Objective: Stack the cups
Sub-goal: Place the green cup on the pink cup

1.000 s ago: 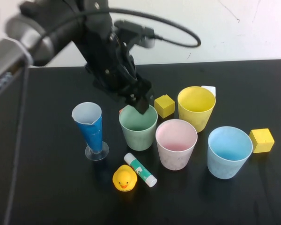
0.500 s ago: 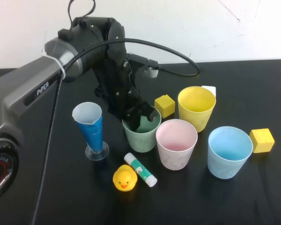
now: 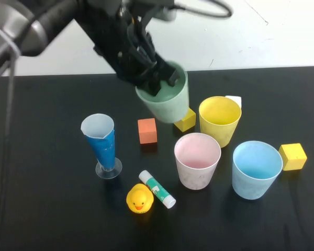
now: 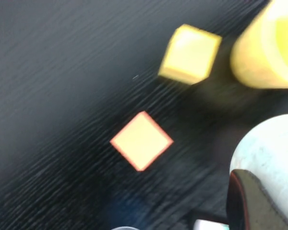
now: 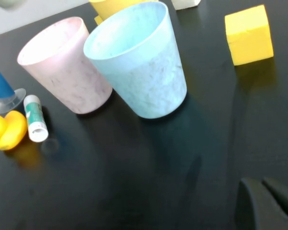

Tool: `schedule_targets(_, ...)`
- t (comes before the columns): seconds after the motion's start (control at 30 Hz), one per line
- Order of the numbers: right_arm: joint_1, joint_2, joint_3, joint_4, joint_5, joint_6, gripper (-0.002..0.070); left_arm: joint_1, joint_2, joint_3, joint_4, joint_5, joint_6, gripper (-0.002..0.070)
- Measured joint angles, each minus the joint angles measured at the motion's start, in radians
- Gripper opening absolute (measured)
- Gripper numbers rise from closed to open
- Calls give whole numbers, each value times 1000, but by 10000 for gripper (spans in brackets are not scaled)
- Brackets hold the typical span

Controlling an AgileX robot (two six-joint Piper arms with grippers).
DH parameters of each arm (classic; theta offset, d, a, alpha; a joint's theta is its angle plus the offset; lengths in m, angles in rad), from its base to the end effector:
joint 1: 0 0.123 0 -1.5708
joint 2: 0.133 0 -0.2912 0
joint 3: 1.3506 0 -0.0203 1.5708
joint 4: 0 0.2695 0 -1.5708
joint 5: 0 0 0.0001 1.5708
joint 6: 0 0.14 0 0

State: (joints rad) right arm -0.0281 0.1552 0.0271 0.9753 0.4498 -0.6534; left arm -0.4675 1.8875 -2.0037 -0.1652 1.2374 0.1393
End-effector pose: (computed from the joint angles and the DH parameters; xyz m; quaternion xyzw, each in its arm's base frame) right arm 0.1146 0.0473 0.1544 0.0179 0.8148 0.2176 0.5371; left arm 0.3987 -0.2256 0.3410 0.2820 0.9186 -0.1244 0.2473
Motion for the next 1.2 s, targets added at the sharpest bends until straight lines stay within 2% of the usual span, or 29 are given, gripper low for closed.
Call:
schedule_targets(0.33, 0, 0, 0, 2, -13, -9, -1, -123, -33, -1, -8, 8, 34, 17)
schedule_targets(0.9, 0, 0, 0, 25, -46, -15, -1, -127, 68, -1, 2, 10, 40, 20)
schedule_targets(1.0, 0, 0, 0, 29, -47, -18, -1, -127, 75, -1, 2, 10, 40, 55)
schedule_targets(1.2, 0, 0, 0, 29, -47, -19, -1, -127, 75, -1, 2, 8, 40, 211)
